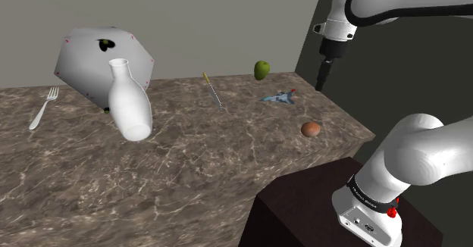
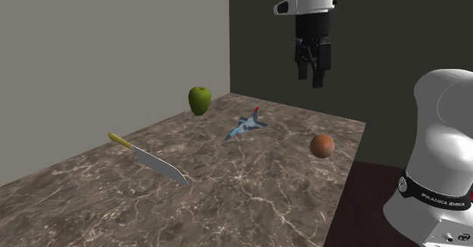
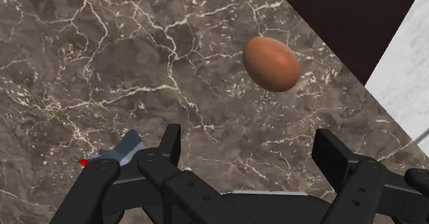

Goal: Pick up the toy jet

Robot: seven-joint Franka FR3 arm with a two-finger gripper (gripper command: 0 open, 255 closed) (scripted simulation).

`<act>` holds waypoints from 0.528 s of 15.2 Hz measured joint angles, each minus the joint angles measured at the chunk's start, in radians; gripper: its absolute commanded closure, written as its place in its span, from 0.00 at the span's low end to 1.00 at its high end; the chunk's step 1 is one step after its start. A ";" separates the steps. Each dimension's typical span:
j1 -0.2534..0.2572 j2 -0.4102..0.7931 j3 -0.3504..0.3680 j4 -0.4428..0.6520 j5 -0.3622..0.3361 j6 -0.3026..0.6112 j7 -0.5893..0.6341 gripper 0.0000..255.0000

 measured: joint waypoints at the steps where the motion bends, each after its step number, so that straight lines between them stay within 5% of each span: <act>1: 0.010 0.013 -0.019 -0.009 -0.022 0.036 -0.057 0.00; 8: 0.097 0.196 -0.159 -0.038 -0.138 0.354 -0.440 0.00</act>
